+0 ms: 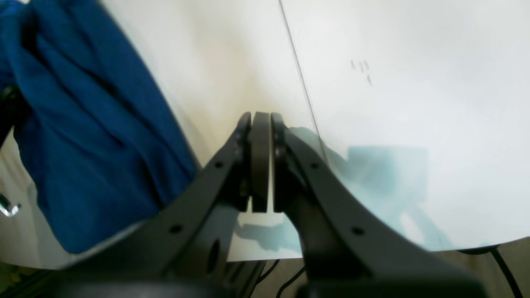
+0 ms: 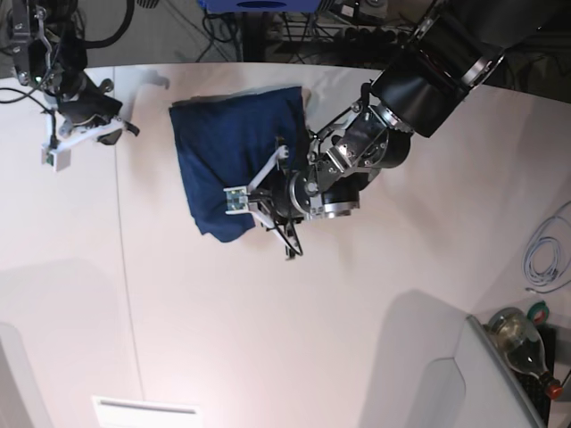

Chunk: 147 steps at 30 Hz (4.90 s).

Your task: Layout the t-shirt on the table in an organized manner, then fold the t-shirt properly

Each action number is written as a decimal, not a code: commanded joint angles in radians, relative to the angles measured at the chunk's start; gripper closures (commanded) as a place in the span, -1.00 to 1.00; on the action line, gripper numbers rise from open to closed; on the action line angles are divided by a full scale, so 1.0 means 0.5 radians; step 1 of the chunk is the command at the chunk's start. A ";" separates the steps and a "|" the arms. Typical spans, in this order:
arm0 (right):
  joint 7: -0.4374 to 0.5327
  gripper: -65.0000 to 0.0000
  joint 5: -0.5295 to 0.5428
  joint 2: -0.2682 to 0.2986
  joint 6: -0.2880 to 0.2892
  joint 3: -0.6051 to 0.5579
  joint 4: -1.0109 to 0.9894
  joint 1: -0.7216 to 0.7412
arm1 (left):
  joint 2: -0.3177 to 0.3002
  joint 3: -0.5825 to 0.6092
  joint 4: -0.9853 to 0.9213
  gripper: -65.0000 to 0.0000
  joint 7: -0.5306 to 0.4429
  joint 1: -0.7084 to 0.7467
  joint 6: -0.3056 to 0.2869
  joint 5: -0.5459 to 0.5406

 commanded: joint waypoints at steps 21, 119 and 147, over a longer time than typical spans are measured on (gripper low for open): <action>0.031 0.97 0.005 -0.057 0.002 -0.009 -0.119 0.005 | 0.161 0.244 -0.186 1.00 0.000 -0.213 -0.025 0.002; 0.034 0.98 -0.744 -0.164 0.011 -0.341 0.427 -1.082 | -0.649 -0.975 1.434 1.00 0.326 1.904 -0.021 -0.897; 2.164 0.95 -0.744 -0.121 0.011 -1.534 -3.130 0.367 | 0.035 -0.131 -1.862 1.00 -1.405 1.045 1.037 -1.247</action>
